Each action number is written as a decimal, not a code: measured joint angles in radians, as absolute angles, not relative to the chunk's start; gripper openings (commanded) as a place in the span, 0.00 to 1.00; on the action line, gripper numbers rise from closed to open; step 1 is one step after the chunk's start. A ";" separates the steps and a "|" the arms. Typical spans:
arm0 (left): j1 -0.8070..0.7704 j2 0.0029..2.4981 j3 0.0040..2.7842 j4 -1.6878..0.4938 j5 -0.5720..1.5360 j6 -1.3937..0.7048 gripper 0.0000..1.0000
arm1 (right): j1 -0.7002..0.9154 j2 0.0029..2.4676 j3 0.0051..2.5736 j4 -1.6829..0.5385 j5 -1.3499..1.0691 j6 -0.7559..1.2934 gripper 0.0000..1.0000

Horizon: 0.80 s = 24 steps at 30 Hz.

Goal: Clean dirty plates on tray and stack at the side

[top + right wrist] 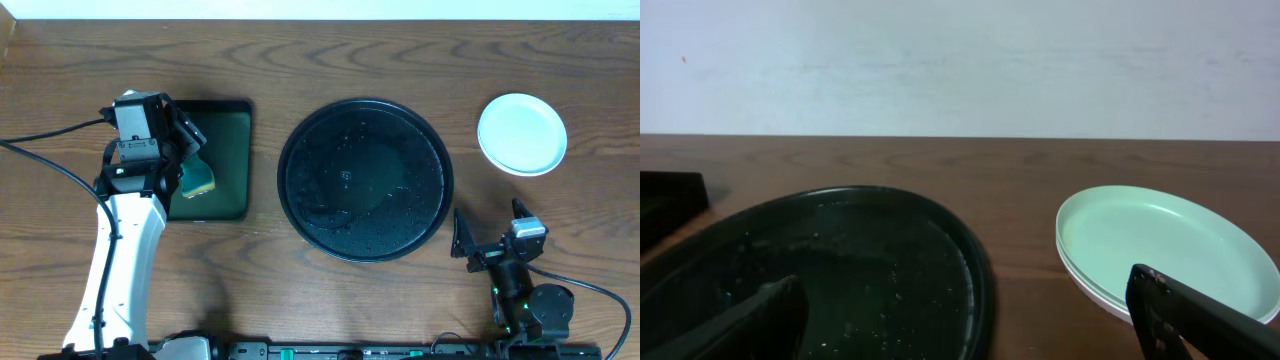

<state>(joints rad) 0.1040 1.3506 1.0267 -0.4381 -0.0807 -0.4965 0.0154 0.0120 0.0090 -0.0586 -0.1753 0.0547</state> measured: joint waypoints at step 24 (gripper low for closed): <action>0.104 1.351 1.027 -0.438 -0.081 -0.496 0.81 | 0.015 0.012 0.009 -0.059 -0.165 0.055 0.99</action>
